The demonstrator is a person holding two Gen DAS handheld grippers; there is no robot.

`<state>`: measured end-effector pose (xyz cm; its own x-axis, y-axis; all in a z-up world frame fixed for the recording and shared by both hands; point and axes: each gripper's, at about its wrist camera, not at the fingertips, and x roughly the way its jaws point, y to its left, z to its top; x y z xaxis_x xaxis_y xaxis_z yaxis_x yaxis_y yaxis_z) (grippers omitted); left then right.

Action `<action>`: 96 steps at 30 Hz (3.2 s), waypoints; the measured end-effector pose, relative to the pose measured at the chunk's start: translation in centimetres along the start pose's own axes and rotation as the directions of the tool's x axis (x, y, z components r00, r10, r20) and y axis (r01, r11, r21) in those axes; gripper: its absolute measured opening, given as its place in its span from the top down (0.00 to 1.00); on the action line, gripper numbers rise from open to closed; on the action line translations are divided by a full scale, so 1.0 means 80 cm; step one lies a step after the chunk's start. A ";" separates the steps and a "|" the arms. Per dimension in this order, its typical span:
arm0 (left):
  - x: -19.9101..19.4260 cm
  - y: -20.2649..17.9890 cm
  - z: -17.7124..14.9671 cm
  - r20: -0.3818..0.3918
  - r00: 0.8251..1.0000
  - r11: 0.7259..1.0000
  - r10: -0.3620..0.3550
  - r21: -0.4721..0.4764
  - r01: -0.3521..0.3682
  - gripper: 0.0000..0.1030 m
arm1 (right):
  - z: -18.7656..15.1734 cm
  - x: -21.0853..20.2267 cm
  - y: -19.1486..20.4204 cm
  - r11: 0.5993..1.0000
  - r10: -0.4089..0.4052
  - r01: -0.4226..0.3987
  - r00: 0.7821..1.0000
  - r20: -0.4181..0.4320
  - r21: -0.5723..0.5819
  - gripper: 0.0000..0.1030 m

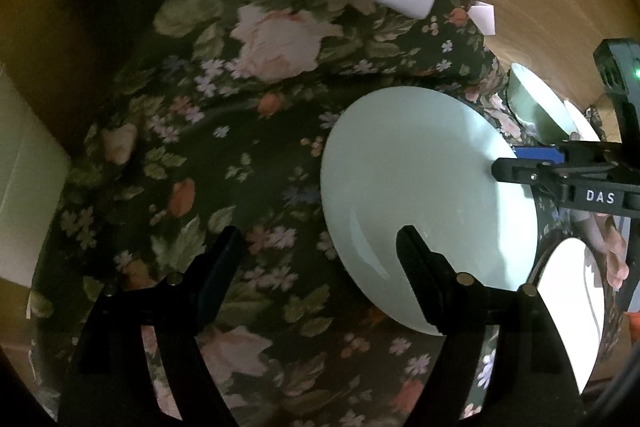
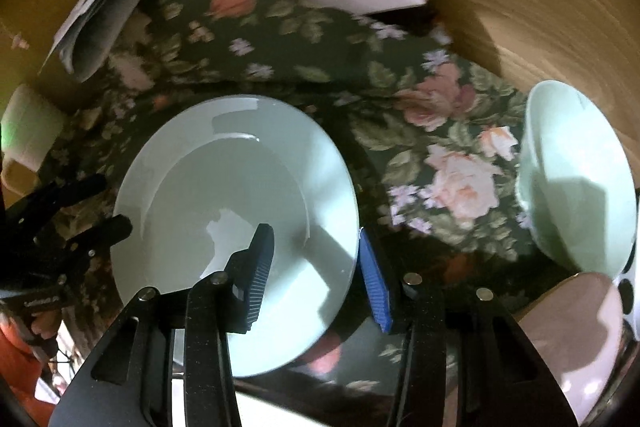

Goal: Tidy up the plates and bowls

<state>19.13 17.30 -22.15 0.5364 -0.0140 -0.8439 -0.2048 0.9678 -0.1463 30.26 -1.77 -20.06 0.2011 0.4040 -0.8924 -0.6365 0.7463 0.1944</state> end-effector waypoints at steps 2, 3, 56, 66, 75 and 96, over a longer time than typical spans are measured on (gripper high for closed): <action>-0.002 0.009 -0.004 -0.004 1.000 1.000 0.003 -0.009 -0.003 0.23 | -0.005 -0.001 0.008 1.000 0.019 -0.019 1.000 0.001 0.001 0.61; -0.003 0.011 -0.004 -0.005 1.000 1.000 0.004 -0.013 -0.004 0.23 | -0.008 -0.001 0.013 0.999 0.035 -0.035 0.999 0.001 0.004 0.61; -0.063 -0.025 -0.010 0.210 0.976 0.998 -0.055 0.051 0.046 0.50 | -0.073 -0.041 0.056 0.996 0.089 -0.092 0.977 0.194 0.005 0.68; -0.111 -0.043 -0.019 0.275 0.958 0.994 -0.086 0.082 0.065 0.50 | -0.092 -0.091 0.035 0.994 0.091 -0.102 0.959 0.269 0.031 0.68; -0.127 -0.078 -0.028 0.295 0.949 0.990 -0.115 0.112 0.086 0.50 | -0.119 -0.129 0.038 0.996 0.059 -0.080 0.939 0.339 0.048 0.68; -0.163 -0.133 -0.075 0.298 0.941 0.980 -0.160 0.165 0.115 0.57 | -0.193 -0.182 0.025 0.990 0.027 -0.080 0.912 0.409 0.113 0.68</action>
<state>9.44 5.68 -12.68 0.7814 -0.0936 -0.6170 -0.0042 0.9879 -0.1552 14.55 -14.36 -12.96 0.4709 0.6052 -0.6419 -0.5626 0.7665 0.3099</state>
